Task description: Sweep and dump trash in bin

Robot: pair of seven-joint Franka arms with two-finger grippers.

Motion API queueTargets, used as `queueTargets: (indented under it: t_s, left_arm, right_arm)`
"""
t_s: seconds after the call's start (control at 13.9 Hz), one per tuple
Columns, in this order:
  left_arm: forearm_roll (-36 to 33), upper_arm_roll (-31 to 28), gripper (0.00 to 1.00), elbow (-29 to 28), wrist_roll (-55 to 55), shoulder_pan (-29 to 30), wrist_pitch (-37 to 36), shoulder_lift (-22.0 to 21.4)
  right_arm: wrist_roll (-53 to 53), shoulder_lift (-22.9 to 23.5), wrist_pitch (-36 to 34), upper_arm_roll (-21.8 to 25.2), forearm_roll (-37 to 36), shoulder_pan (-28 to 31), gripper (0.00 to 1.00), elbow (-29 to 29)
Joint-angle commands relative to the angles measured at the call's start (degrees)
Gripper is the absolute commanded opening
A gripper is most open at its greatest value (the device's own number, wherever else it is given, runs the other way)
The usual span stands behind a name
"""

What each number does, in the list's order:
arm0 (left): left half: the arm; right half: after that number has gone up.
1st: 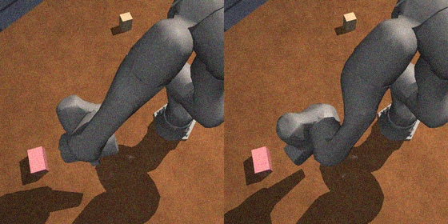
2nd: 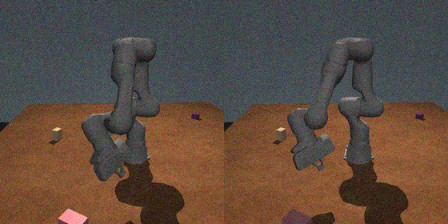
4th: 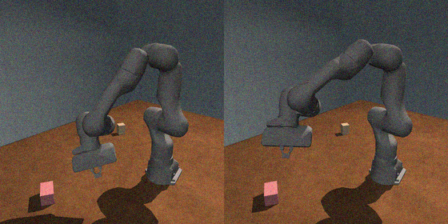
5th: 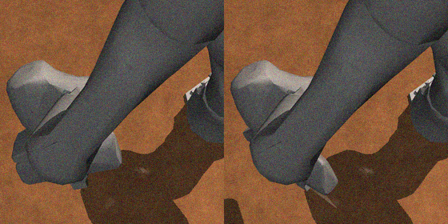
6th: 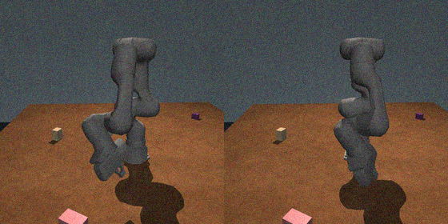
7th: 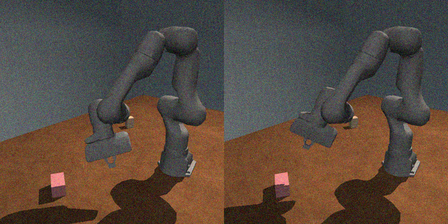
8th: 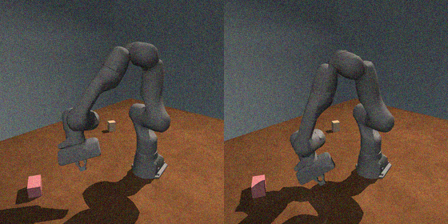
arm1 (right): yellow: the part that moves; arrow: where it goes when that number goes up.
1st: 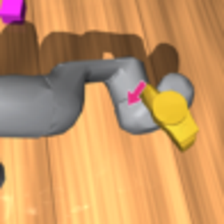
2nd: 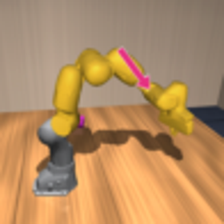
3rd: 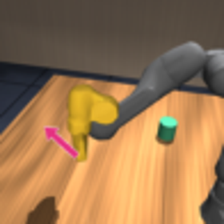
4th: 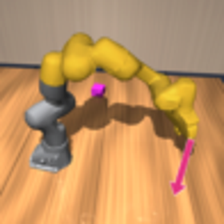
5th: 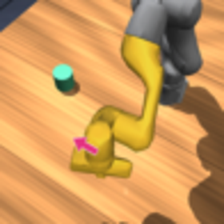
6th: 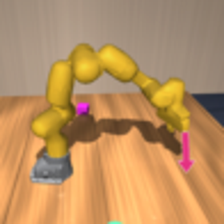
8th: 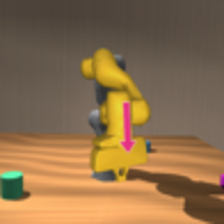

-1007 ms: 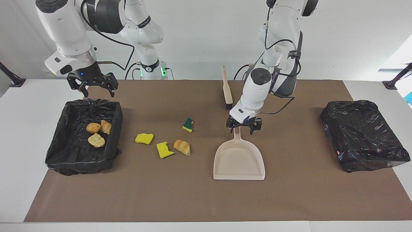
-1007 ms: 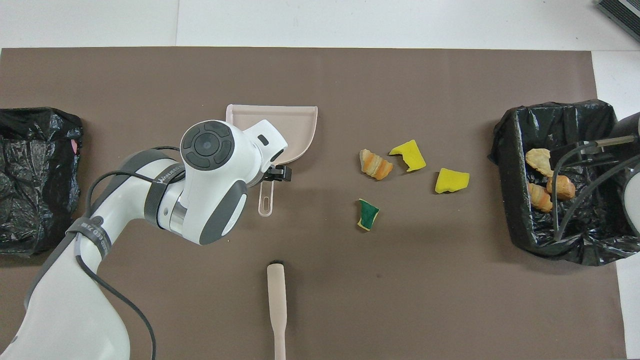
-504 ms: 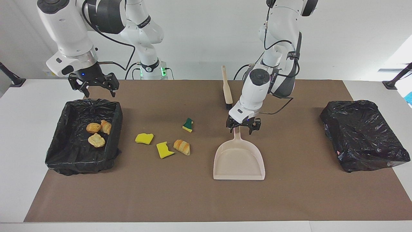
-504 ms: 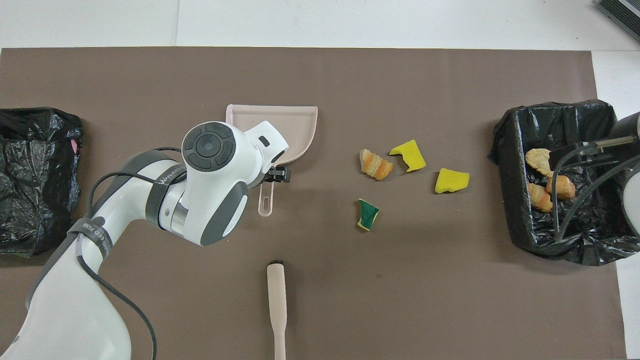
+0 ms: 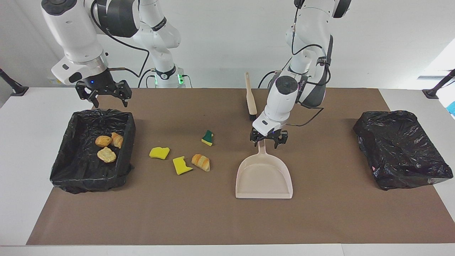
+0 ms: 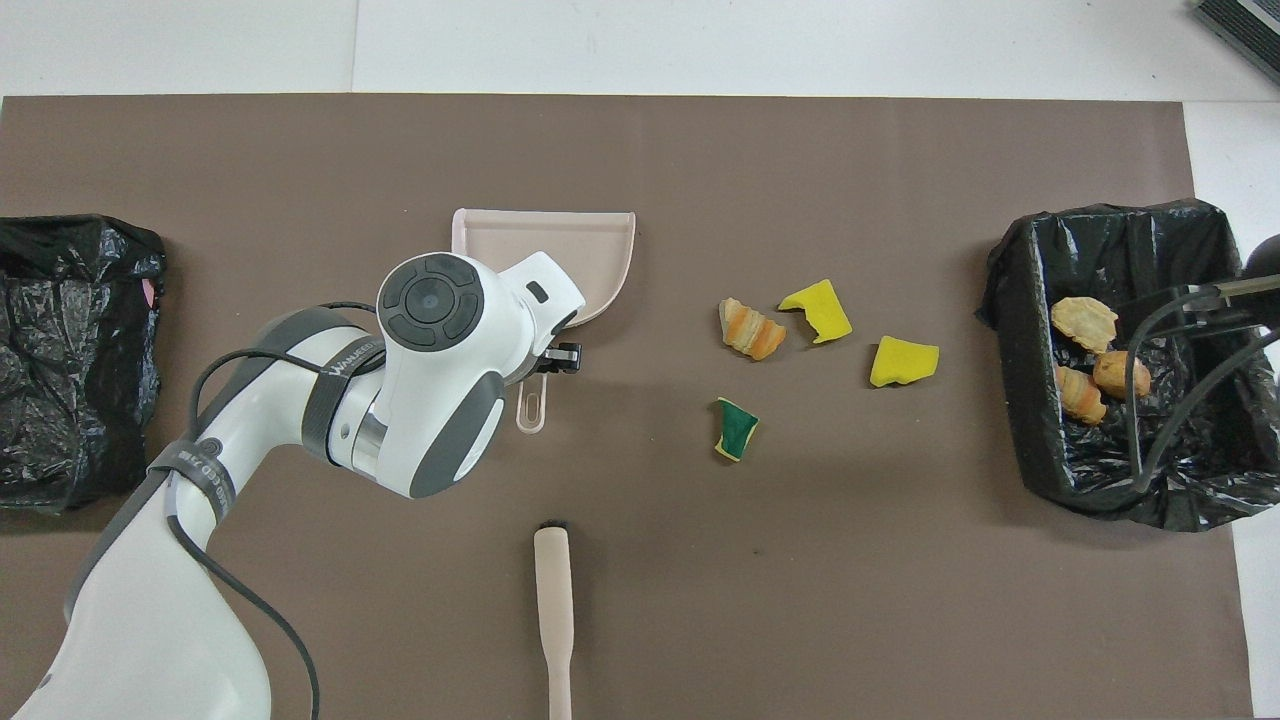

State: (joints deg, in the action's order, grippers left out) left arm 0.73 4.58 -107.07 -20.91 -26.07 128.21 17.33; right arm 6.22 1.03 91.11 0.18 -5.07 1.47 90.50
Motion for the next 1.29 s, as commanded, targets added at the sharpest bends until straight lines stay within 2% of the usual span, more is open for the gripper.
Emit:
queueTargets:
  t_s: [0.0, 0.07, 0.22, 0.43, 0.65, 0.79, 1.22]
  left_arm:
    - [1.20, -0.80, 0.47, -2.00, -0.88, -0.91, 0.55, -1.60]
    - [1.20, -0.80, 0.45, -2.26, -0.80, -0.91, 0.47, -1.77]
    - [1.20, -0.80, 0.33, -2.36, -0.79, -0.91, -0.93, -1.95]
    - [1.11, -0.89, 0.00, -1.22, -0.18, -1.17, -1.38, -1.60]
    - [-0.46, -1.06, 0.00, 0.27, 3.84, -0.65, -4.61, -3.17]
    - [-2.66, -1.68, 0.00, 2.38, 18.38, 0.31, -9.27, -3.88]
    - [-5.38, -1.68, 0.00, 10.55, 45.13, 6.90, -18.94, -4.24]
  right_arm:
    - [1.77, -0.68, -1.99, 1.58, 1.55, -1.12, 1.00, -0.77]
    - [1.69, -0.68, -1.91, 1.41, 2.25, -1.21, 1.00, -0.77]
    - [1.51, -0.77, -1.99, 1.32, 3.83, -1.73, 1.00, -0.59]
    - [1.68, -1.47, -2.08, 1.40, 3.84, -1.74, 1.00, 0.28]
    - [1.77, -2.87, -1.99, 1.32, 3.84, -1.82, 1.00, 2.30]
    - [1.69, -4.01, -1.64, 0.97, 3.84, -2.26, 1.00, 4.06]
    - [0.28, -6.30, -1.64, 0.96, 4.62, -5.51, 1.00, 8.37]
